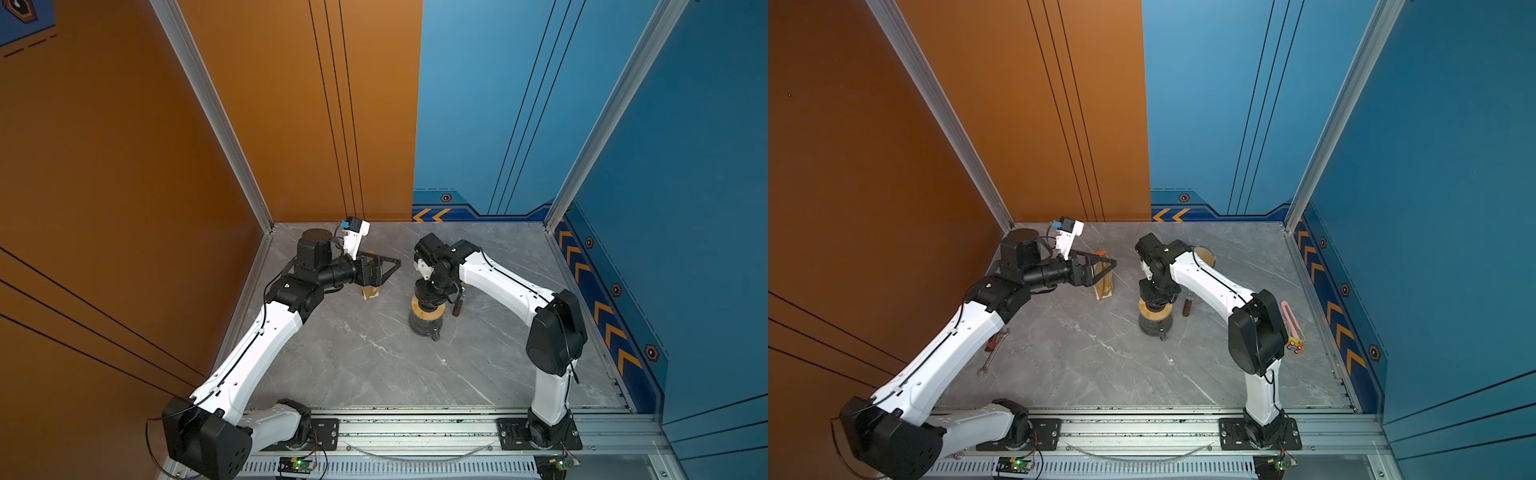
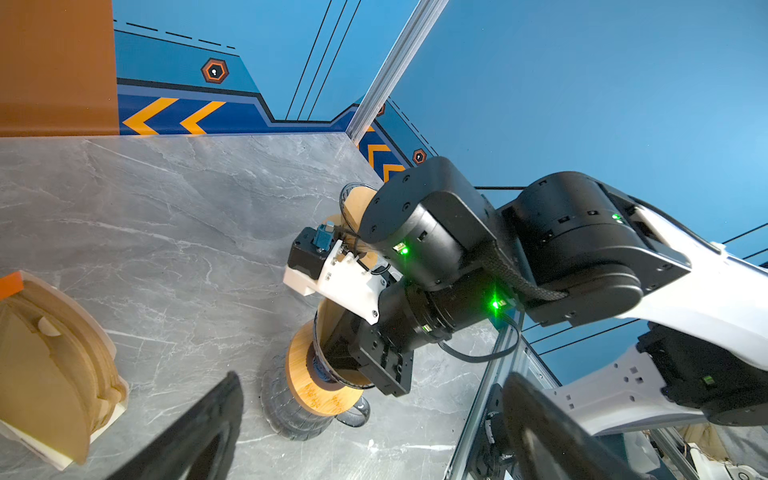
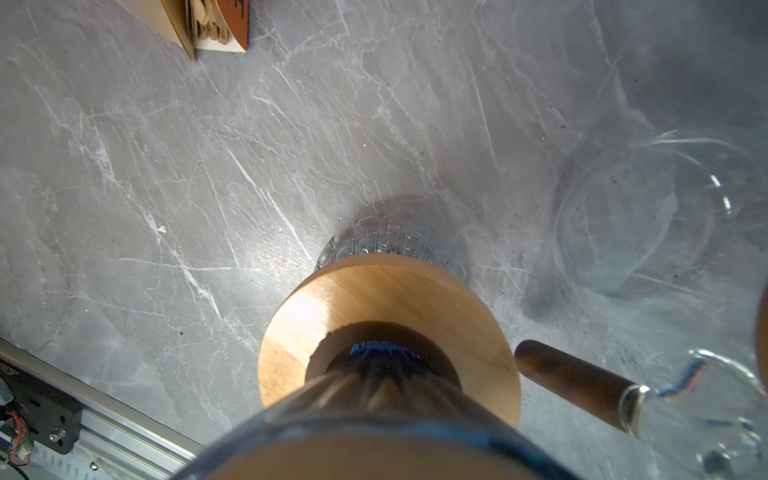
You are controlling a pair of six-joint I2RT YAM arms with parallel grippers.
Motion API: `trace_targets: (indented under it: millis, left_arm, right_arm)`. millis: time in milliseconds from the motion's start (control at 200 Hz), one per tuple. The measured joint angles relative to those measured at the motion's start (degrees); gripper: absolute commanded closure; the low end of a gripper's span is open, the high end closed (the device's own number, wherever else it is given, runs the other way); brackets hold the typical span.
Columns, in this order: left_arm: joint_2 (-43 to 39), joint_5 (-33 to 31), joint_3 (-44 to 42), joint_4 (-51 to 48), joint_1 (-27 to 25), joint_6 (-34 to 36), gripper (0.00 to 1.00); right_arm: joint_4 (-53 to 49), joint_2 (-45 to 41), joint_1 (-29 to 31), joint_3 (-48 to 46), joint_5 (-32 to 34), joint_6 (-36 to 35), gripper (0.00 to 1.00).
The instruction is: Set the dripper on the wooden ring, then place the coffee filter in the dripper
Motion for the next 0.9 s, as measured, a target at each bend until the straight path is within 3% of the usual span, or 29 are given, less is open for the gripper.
trace_targets:
  millis: [406, 901]
  left_arm:
    - [0.0, 0.0, 0.0, 0.0, 0.0, 0.0, 0.02]
    - [0.0, 0.0, 0.0, 0.0, 0.0, 0.0, 0.02]
  right_arm:
    - [0.0, 0.5, 0.0, 0.0, 0.0, 0.0, 0.78]
    - [-0.7, 0.5, 0.0, 2.4, 0.1, 0.0, 0.82]
